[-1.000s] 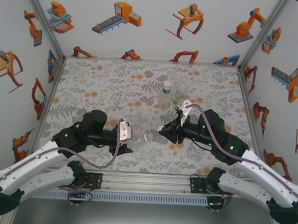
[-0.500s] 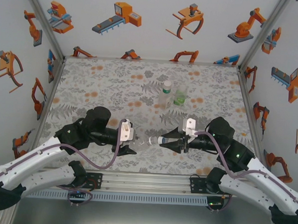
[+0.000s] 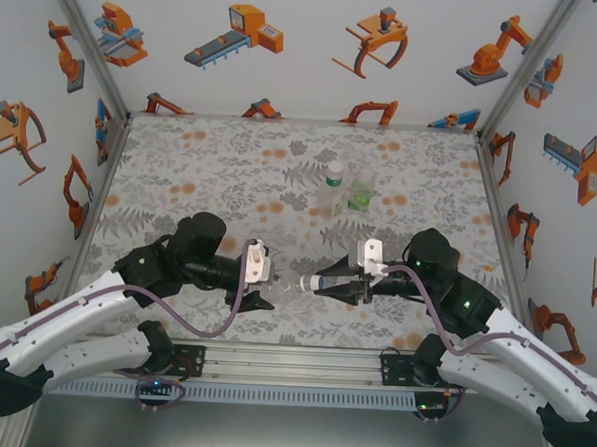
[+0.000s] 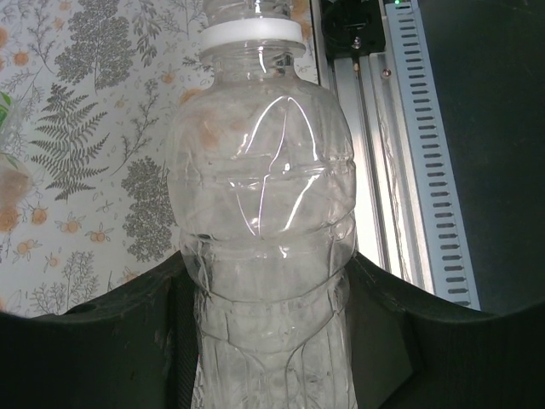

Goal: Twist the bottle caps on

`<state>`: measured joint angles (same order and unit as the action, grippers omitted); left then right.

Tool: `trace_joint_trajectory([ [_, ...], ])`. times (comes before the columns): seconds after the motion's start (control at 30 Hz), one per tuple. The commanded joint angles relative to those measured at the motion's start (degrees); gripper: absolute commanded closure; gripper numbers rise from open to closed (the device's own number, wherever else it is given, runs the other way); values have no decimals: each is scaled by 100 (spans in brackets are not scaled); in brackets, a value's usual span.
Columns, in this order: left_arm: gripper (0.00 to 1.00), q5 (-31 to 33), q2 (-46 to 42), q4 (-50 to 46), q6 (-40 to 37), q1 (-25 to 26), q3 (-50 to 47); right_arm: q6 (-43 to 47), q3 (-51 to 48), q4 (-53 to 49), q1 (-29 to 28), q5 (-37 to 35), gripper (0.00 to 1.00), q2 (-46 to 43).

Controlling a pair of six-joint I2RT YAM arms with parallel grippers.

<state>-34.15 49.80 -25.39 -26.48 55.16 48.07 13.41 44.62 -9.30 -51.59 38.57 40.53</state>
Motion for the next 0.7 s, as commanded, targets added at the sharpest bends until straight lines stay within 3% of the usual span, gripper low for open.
trace_joint_trajectory([
  [0.0, 100, -222, -36, 139, -147, 57, 206, 109, 92, 148, -35, 301, 87, 82],
  [0.4, 100, -456, -8, 150, -156, 101, 211, 261, 125, -7, -35, 450, 87, 200],
  [0.67, 100, -901, 39, 254, -183, 149, 244, 683, 161, -161, -39, 994, 87, 200],
])
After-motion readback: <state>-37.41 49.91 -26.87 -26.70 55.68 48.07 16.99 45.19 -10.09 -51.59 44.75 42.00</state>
